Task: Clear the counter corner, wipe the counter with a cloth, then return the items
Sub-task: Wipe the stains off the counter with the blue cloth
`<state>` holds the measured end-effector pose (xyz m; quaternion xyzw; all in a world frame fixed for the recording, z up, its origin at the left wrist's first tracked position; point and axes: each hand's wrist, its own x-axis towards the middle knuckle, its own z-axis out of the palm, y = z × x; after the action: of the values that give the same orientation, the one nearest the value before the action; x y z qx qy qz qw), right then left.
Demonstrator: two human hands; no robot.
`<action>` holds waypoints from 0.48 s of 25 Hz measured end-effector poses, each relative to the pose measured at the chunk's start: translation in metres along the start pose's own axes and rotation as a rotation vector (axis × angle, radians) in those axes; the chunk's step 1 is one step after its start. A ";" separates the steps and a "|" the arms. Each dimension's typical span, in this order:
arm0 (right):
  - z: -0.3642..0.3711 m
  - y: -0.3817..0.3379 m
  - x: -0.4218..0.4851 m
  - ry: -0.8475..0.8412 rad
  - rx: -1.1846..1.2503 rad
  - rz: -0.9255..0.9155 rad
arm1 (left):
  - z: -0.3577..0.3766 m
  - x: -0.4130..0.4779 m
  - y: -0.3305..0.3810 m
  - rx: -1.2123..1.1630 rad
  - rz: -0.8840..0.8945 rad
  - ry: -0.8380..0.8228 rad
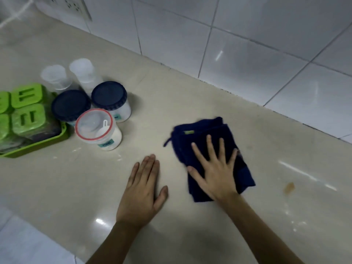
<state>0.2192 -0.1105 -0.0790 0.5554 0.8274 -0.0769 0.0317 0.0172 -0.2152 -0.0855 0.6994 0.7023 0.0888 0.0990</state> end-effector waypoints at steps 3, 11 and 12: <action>0.006 -0.063 0.013 -0.001 -0.004 -0.170 | -0.003 0.000 0.000 0.011 -0.021 -0.028; 0.001 0.022 0.007 0.037 0.041 0.021 | -0.002 -0.001 -0.003 -0.061 -0.014 -0.007; -0.001 0.043 0.005 0.053 0.052 0.115 | -0.001 -0.001 -0.003 -0.086 -0.005 0.006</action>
<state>0.2568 -0.0904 -0.0828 0.6044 0.7925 -0.0816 -0.0002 0.0140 -0.2159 -0.0850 0.6925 0.6997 0.1210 0.1271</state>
